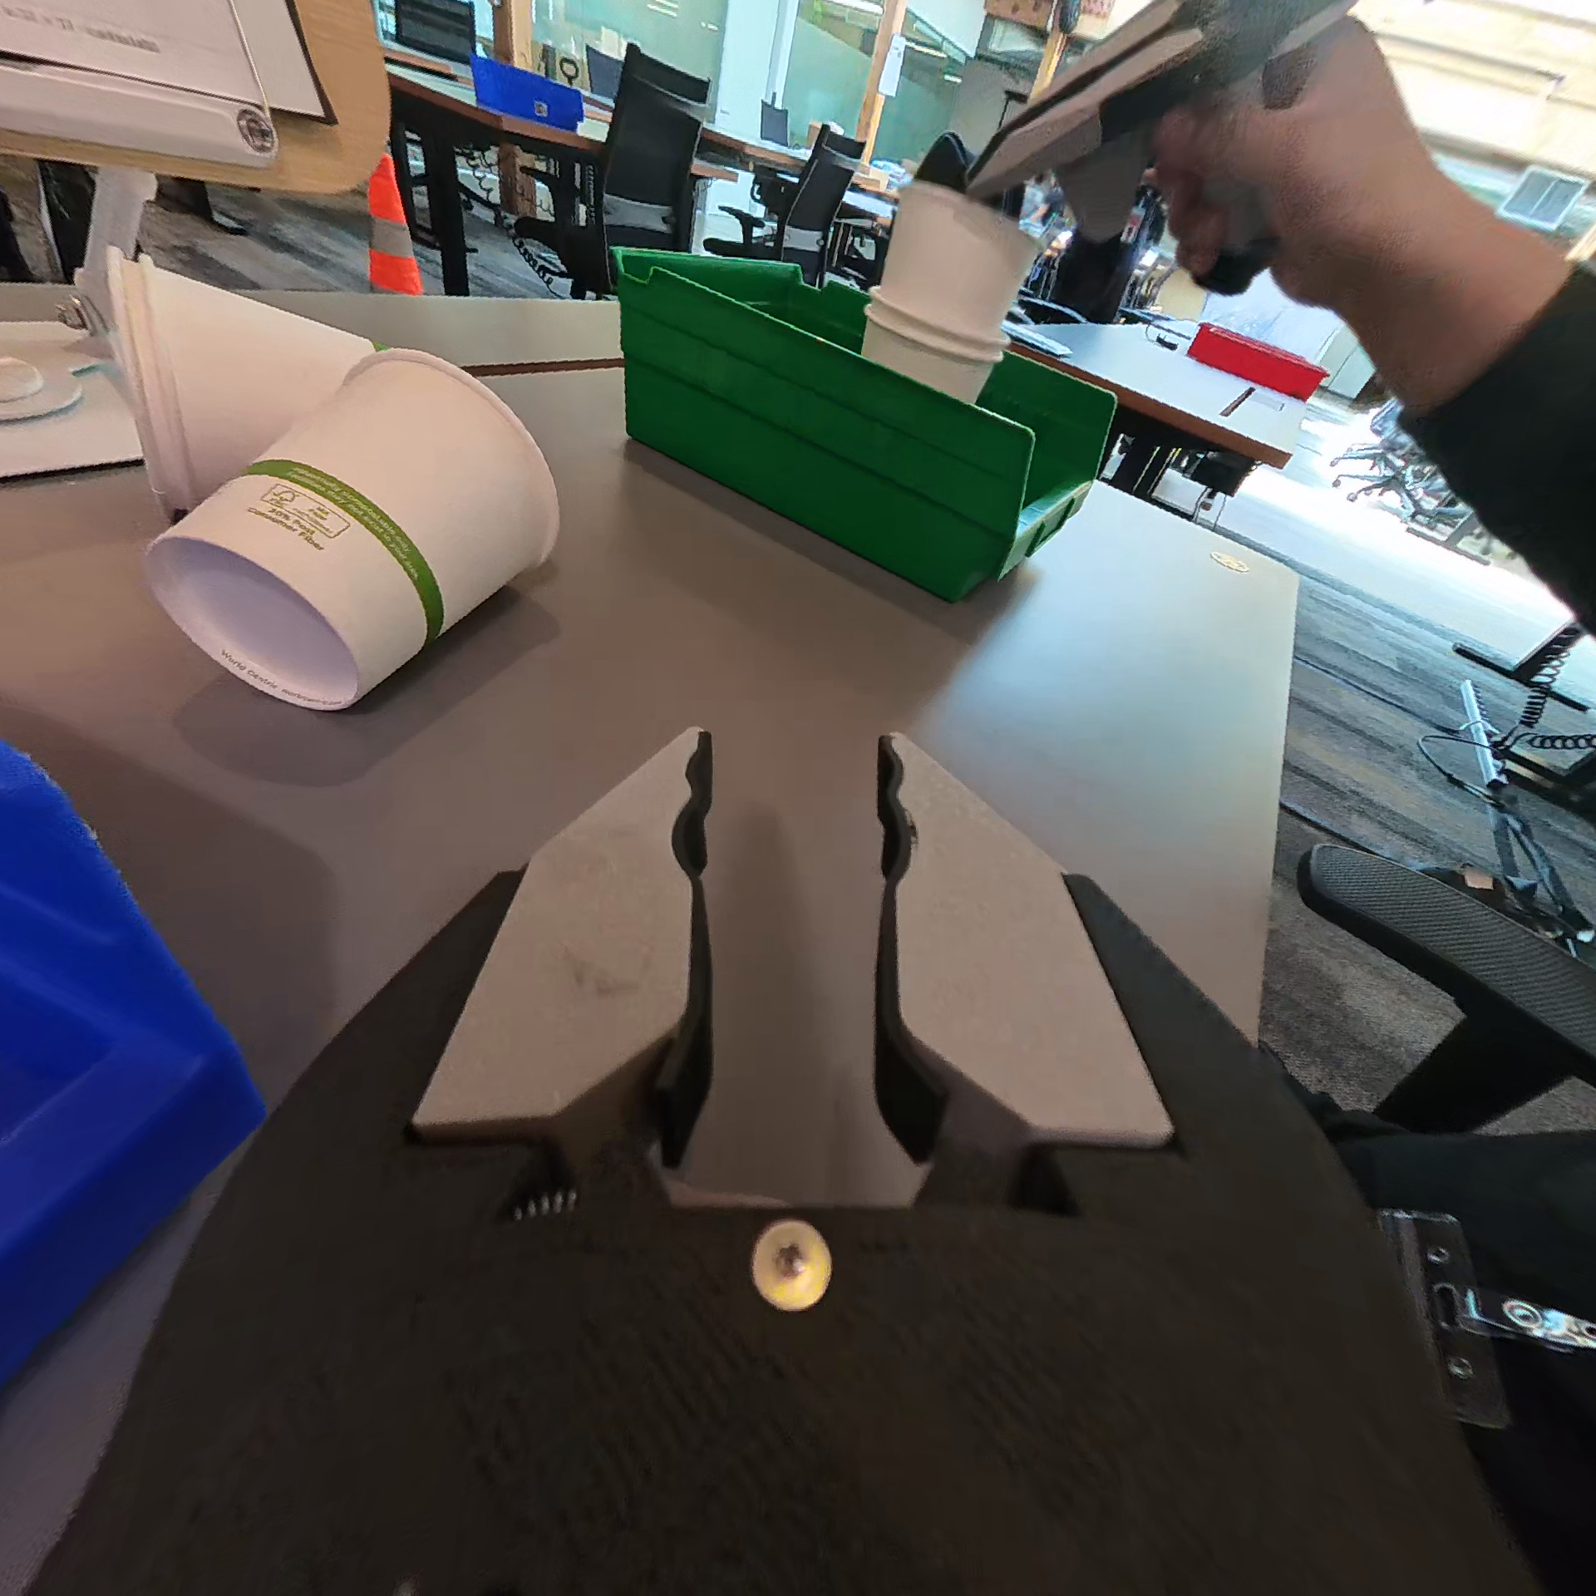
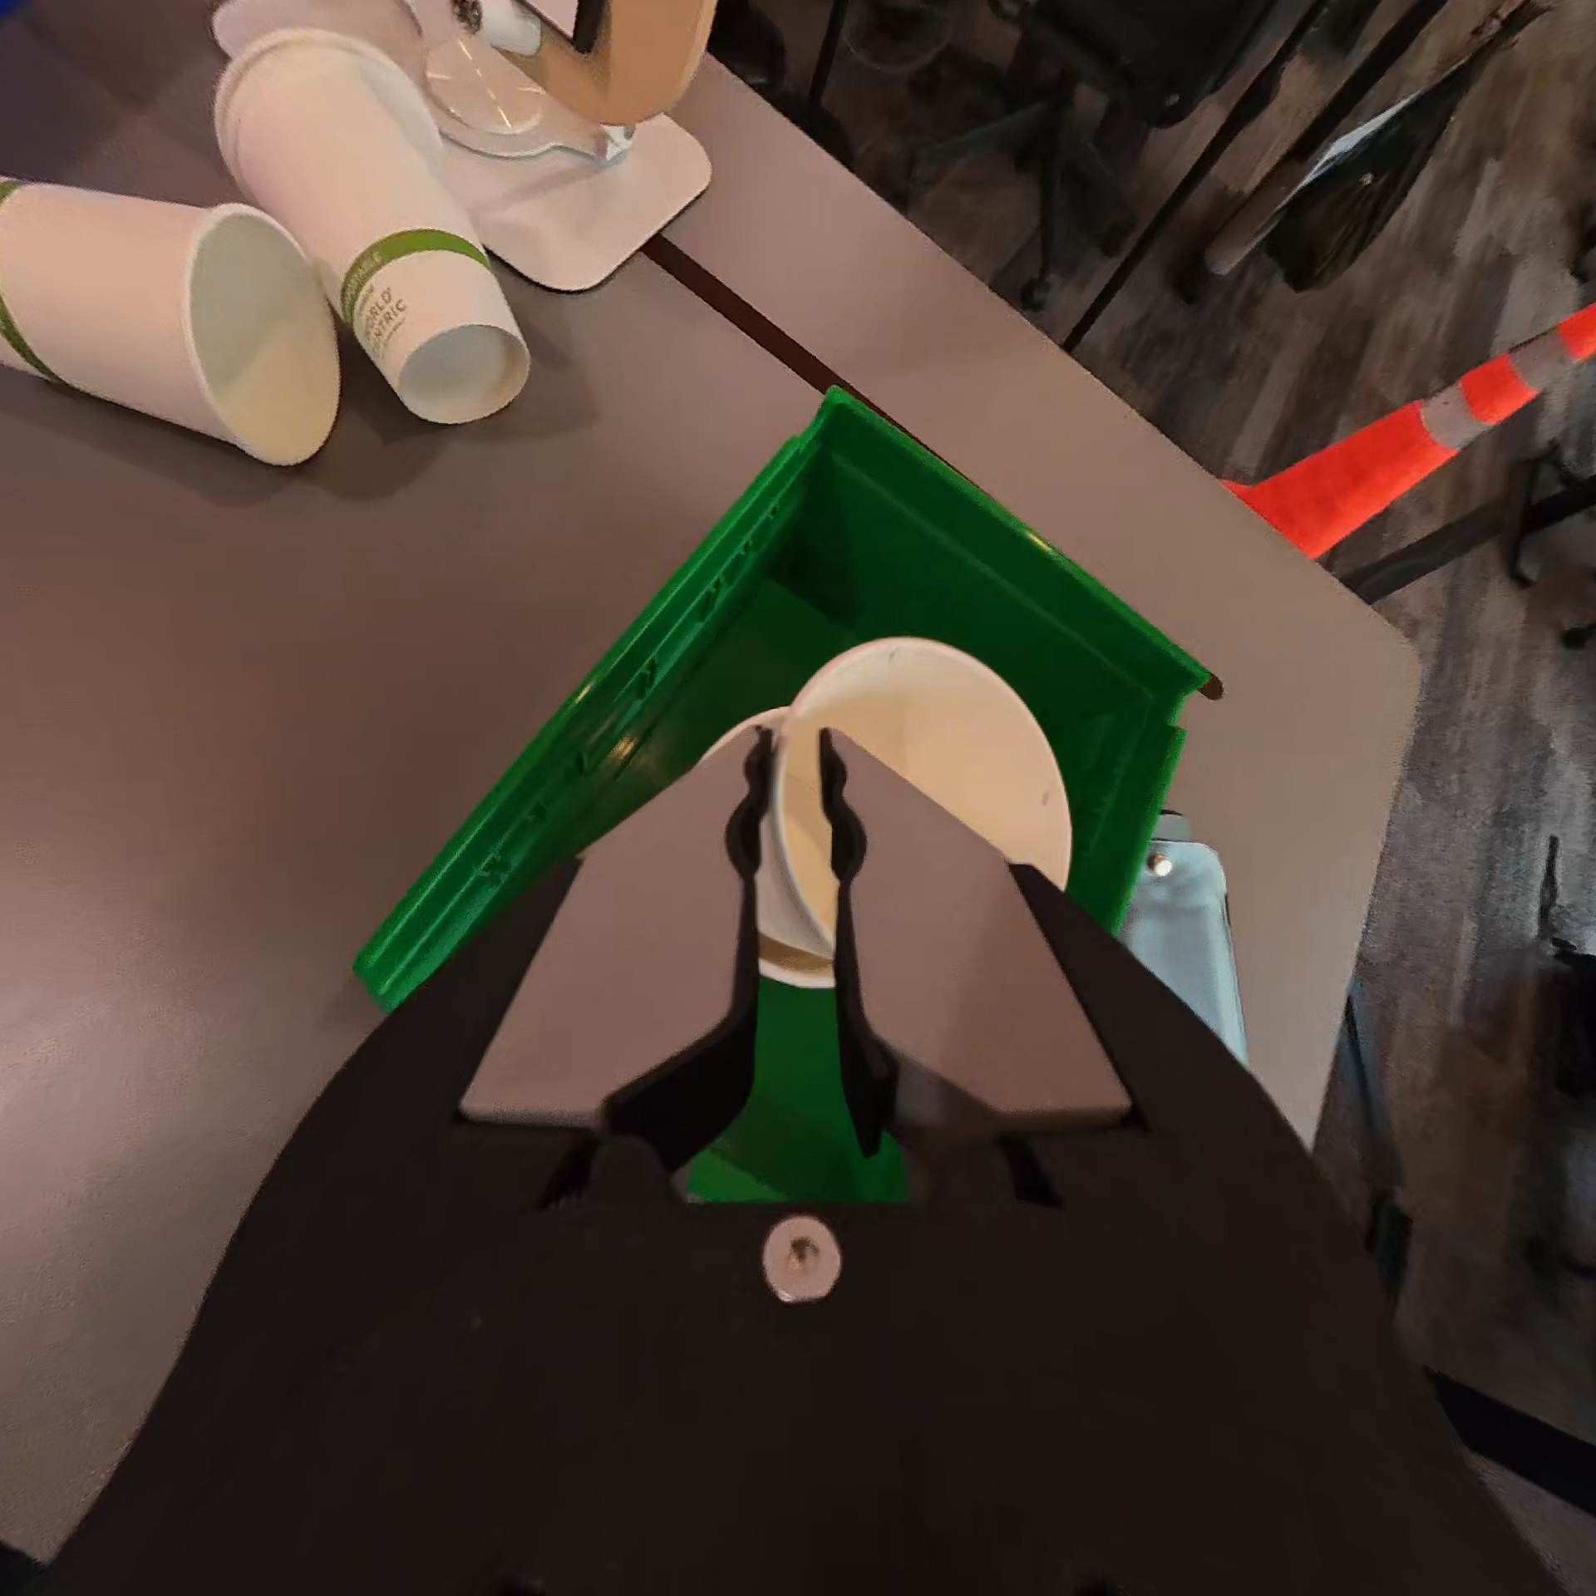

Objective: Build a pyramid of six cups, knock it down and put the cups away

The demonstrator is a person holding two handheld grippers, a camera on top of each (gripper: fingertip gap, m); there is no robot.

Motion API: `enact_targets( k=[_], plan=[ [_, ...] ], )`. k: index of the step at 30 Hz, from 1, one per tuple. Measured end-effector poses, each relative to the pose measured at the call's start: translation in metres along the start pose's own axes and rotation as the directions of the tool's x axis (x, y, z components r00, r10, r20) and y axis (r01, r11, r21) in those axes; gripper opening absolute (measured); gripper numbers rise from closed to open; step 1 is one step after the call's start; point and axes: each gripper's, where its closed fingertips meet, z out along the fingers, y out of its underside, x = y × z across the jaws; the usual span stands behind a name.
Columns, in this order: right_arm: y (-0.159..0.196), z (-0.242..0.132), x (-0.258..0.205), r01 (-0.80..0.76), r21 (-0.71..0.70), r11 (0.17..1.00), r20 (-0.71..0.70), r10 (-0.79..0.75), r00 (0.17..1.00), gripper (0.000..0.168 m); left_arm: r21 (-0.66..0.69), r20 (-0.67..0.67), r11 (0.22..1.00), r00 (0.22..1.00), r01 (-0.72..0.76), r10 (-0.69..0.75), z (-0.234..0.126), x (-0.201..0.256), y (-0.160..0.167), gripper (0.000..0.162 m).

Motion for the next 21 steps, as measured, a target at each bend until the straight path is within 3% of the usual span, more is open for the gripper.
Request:
enact_targets(
  k=[2,6,8,10,12,14,18,21],
  plan=[
    [0.001,0.003,-0.002,-0.013,0.028,1.000,-0.017,0.013,1.000,0.025,-0.001,-0.004,1.000,1.000,0.010,-0.010,0.000,-0.001,0.000,0.036],
    [-0.012,-0.024,-0.025,-0.079,0.233,0.969,0.000,0.081,0.997,0.036,-0.005,-0.007,1.000,1.000,0.021,-0.021,0.001,-0.001,0.001,0.036],
    [-0.014,-0.042,-0.072,-0.136,0.348,0.928,0.181,0.076,0.981,0.040,-0.005,-0.002,1.000,1.000,0.018,-0.018,0.000,-0.002,0.001,0.036],
    [-0.003,-0.059,-0.138,-0.192,0.391,0.900,0.436,0.003,0.900,0.031,-0.007,0.011,1.000,1.000,0.007,-0.007,0.001,-0.002,0.001,0.036],
    [0.016,-0.061,-0.183,-0.213,0.407,0.888,0.544,-0.049,0.838,0.032,-0.014,0.031,1.000,0.999,-0.015,0.015,0.002,-0.003,0.002,0.036],
    [0.042,-0.040,-0.208,-0.176,0.389,0.904,0.524,-0.059,0.850,0.035,-0.027,0.049,0.999,0.998,-0.036,0.037,0.003,-0.003,0.003,0.036],
    [0.087,0.006,-0.240,-0.110,0.258,0.960,0.536,-0.047,0.843,0.050,-0.121,0.046,0.992,0.998,-0.025,0.030,0.014,-0.007,0.014,0.060],
    [0.089,0.010,-0.244,-0.143,0.219,0.965,0.613,-0.022,0.790,0.056,-0.205,0.148,0.968,0.973,-0.147,0.179,0.029,-0.030,0.004,0.062]
  ],
)
